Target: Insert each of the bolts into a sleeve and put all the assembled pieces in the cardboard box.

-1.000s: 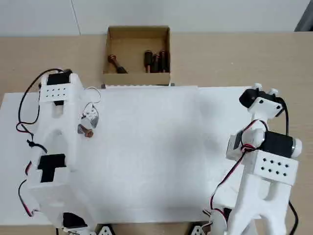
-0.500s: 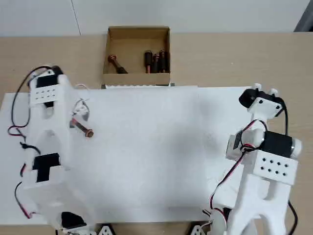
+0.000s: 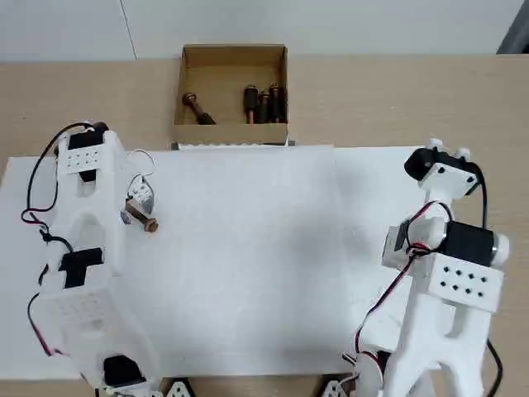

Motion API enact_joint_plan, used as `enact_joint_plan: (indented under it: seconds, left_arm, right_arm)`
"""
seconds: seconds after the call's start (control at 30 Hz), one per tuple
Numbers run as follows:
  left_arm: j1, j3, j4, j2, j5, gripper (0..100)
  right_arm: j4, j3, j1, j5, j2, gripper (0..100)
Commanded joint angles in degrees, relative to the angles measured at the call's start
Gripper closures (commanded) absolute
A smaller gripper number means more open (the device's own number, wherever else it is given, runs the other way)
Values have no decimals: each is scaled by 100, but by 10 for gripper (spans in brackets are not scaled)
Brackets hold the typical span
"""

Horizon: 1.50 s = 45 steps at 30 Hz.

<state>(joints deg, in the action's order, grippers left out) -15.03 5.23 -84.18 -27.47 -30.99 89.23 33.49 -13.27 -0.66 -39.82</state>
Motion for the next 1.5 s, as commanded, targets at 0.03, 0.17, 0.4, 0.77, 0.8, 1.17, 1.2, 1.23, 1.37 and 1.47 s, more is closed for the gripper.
enact_joint_plan:
  seconds: [0.03,0.17,0.4,0.77,0.8,1.17,1.2,1.23,1.37,1.47]
  left_arm:
    - [9,57,88,-105,-53,999]
    - [9,57,53,-62,-53,995]
    - [404,57,-246,369,-70,994]
    - [941,48,-413,1433,-2198,994]
    - [932,40,-413,1415,-2611,994]
    - [413,31,-527,1398,-6330,993]
    - [404,31,-527,1398,-6409,993]
    - [404,31,-527,1398,-6479,993]
    - [404,31,-527,1407,-6382,992]
    - [404,31,-527,1433,-6066,969]
  right_arm:
    - [-75,-26,-4,26,-119,995]
    - [-84,-26,-4,26,-110,995]
    - [-84,-26,-4,26,-145,995]
    - [-66,-26,-13,26,-154,995]
    - [-57,-26,-13,26,-154,995]
    - [-31,-26,-4,26,-154,995]
    - [-31,-26,-4,26,-154,995]
    - [-31,-26,-4,26,-154,995]
    - [-22,-26,-4,26,-154,995]
    - [-22,-26,-4,26,-154,995]
